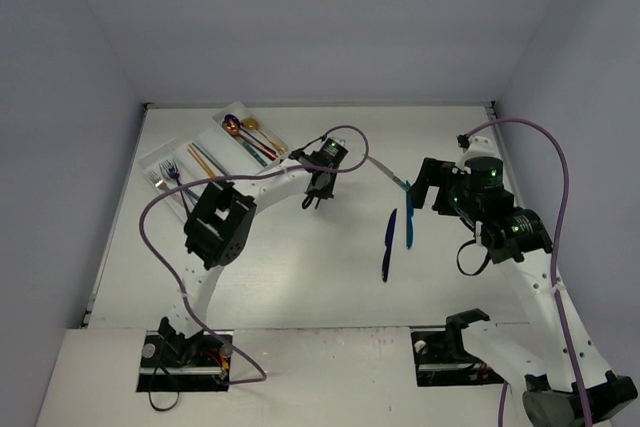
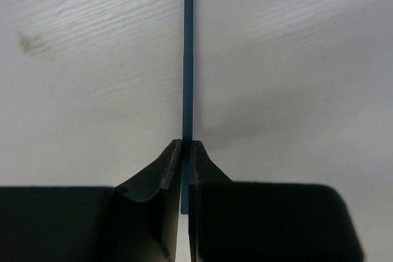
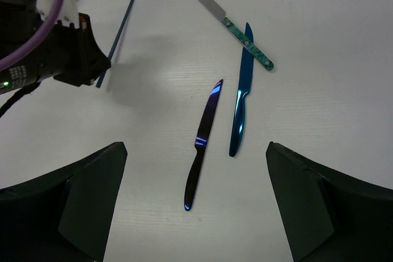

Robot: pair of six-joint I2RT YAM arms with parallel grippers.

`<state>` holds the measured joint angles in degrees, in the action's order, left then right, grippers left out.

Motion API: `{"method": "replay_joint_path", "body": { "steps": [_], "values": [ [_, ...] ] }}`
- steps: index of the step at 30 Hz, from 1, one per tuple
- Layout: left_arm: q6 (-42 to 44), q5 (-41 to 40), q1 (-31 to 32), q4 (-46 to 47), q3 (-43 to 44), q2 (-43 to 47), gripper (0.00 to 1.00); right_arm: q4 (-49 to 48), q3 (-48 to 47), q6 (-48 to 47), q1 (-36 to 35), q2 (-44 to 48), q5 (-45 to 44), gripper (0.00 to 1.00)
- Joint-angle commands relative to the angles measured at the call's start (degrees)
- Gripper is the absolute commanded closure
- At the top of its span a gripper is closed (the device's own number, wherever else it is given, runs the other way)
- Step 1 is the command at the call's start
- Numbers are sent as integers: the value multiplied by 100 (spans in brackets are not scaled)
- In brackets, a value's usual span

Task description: Sort the eating utensils into containers

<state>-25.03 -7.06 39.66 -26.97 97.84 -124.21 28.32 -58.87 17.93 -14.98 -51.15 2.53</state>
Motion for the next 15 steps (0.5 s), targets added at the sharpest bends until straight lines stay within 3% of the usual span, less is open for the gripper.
{"method": "replay_joint_path", "body": {
  "steps": [1,10,15],
  "values": [
    [-291,-459,-389,-251,-140,1560,100,-160,56,-70,22,39,-27,5],
    [-1540,-859,-2150,152,-1535,2993,100,-168,207,-44,22,-68,159,5],
    [-2051,-627,-3052,698,-1902,2905,100,-168,326,-96,22,-134,162,4]
  ]
}}
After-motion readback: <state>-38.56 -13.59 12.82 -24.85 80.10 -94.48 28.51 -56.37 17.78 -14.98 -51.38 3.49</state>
